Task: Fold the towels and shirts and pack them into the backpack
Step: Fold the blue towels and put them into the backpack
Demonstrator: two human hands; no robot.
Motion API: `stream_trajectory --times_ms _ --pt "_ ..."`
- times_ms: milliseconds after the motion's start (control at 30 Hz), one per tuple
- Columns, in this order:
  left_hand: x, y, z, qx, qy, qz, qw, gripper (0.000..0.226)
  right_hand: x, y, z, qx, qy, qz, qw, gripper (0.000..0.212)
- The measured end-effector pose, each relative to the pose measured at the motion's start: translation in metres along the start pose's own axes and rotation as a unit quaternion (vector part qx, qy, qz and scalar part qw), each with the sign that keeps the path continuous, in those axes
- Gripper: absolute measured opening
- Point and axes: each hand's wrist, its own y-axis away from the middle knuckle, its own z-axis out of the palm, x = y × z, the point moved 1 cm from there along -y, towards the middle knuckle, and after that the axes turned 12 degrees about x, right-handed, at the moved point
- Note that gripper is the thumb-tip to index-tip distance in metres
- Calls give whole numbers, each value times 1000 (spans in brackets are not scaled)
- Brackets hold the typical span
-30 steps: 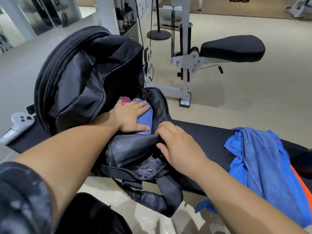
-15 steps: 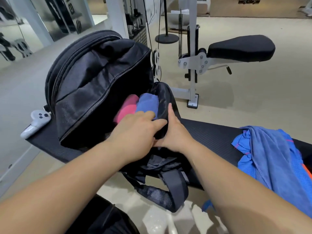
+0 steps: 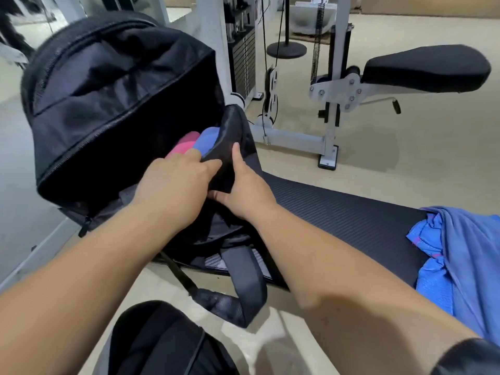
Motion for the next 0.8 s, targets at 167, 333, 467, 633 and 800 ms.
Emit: stream_trajectory --times_ms 167,333,467,633,800 --pt "-6 0 9 -7 -71 -16 997 49 0 -8 10 -47 8 0 999 111" --pt "28 -11 10 15 -65 7 998 51 35 5 -26 -72 3 -29 997 95" --pt "87 -23 0 64 25 40 997 48 91 39 -81 -13 61 15 998 86" --pt "191 -22 -5 9 116 121 986 54 171 122 -163 65 196 122 971 68" --pt "279 -12 -7 -47 186 176 966 52 230 204 -219 118 301 196 926 53"
